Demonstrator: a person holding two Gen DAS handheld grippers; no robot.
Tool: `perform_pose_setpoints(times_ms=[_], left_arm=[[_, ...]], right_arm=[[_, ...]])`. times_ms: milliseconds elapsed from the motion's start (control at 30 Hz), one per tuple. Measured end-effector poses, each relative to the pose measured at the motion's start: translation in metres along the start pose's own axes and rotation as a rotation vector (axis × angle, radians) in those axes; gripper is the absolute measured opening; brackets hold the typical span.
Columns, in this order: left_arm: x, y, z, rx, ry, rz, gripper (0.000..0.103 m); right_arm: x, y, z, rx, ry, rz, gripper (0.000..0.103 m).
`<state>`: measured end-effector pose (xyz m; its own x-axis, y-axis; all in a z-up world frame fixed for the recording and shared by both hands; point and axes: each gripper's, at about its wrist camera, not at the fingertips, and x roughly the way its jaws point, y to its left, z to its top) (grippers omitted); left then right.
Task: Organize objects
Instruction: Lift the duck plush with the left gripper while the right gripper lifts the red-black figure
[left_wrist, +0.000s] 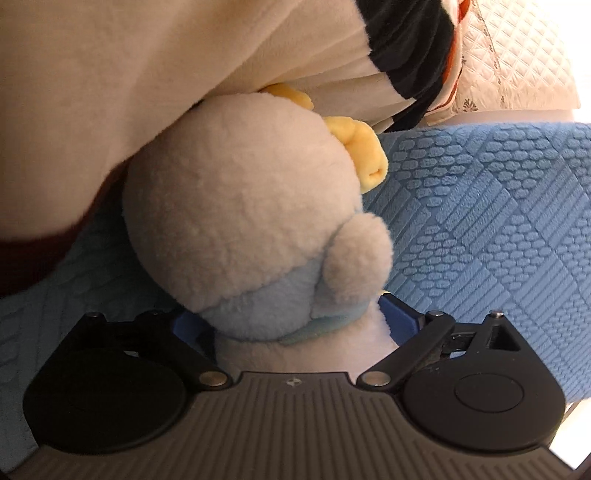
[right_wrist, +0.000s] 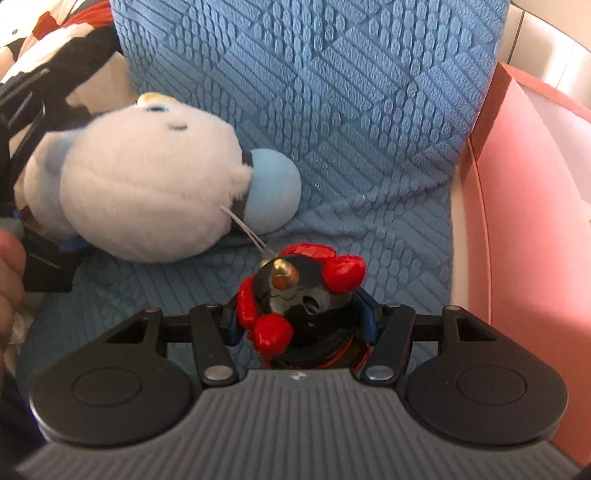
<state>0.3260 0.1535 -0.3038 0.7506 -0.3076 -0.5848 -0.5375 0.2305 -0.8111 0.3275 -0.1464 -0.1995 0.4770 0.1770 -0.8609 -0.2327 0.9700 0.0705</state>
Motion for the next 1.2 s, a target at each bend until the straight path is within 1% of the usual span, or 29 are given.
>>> perform_pose_setpoints(times_ms=[167, 267, 367, 533, 700, 800, 933, 1033, 1133, 1200], left_arm=[[0.011, 0.0, 0.001, -0.015, 0.008, -0.018, 0.1], [0.013, 0.0, 0.003, -0.022, 0.02, -0.024, 0.099], [0.011, 0.0, 0.002, -0.025, 0.029, -0.028, 0.096], [0.005, -0.003, 0.001, -0.002, 0.063, -0.025, 0.091], [-0.008, -0.011, -0.005, 0.067, 0.104, -0.032, 0.089], [-0.017, -0.014, -0.012, 0.106, 0.156, -0.047, 0.087], [-0.035, -0.016, -0.021, 0.159, 0.196, -0.067, 0.085], [-0.052, -0.018, -0.027, 0.221, 0.197, -0.066, 0.085], [-0.063, -0.02, -0.028, 0.279, 0.204, -0.038, 0.085], [-0.07, -0.02, -0.028, 0.298, 0.202, -0.025, 0.085]], right_arm=[[0.006, 0.002, 0.004, 0.004, -0.011, -0.009, 0.06], [0.008, -0.005, 0.011, 0.028, -0.025, -0.005, 0.06], [0.009, -0.011, 0.021, 0.046, -0.043, -0.016, 0.06], [0.004, -0.022, 0.033, 0.071, -0.084, -0.04, 0.06], [-0.004, -0.032, 0.037, 0.098, -0.111, -0.039, 0.06], [-0.01, -0.033, 0.037, 0.102, -0.123, -0.029, 0.06], [-0.018, -0.032, 0.036, 0.115, -0.128, -0.006, 0.06], [-0.023, -0.027, 0.03, 0.105, -0.119, 0.014, 0.06], [-0.027, -0.018, 0.019, 0.106, -0.099, 0.044, 0.06], [-0.029, -0.011, 0.012, 0.1, -0.083, 0.068, 0.06]])
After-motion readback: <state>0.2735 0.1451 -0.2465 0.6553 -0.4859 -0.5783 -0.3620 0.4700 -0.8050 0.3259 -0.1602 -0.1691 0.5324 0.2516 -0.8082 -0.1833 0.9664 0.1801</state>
